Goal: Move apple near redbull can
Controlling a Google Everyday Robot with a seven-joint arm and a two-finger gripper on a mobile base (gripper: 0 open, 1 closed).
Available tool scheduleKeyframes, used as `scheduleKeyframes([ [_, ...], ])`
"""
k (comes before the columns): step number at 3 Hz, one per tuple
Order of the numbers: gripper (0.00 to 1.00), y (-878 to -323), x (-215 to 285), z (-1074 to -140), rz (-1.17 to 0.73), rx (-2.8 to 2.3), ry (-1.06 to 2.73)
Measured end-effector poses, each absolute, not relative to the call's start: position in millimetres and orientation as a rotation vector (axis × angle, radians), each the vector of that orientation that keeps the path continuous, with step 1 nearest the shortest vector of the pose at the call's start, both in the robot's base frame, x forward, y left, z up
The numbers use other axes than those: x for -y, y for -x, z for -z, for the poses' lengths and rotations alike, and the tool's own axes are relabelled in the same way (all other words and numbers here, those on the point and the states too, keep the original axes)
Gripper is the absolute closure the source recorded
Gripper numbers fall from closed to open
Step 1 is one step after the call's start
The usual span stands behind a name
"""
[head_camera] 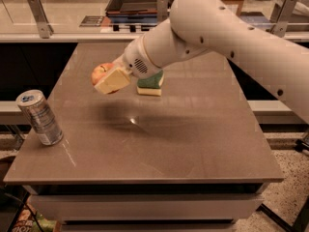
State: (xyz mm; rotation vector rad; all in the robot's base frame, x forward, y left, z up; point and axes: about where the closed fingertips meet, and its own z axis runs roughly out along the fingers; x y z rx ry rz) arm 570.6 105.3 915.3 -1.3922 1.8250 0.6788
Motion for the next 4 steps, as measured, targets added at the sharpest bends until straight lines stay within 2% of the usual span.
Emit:
scheduleKeyframes([
  [2, 1.0, -523, -139, -887, -0.645, -1.781, 1.379],
  [4, 1.0, -494, -129, -866, -0.653, -1.804, 1.296],
])
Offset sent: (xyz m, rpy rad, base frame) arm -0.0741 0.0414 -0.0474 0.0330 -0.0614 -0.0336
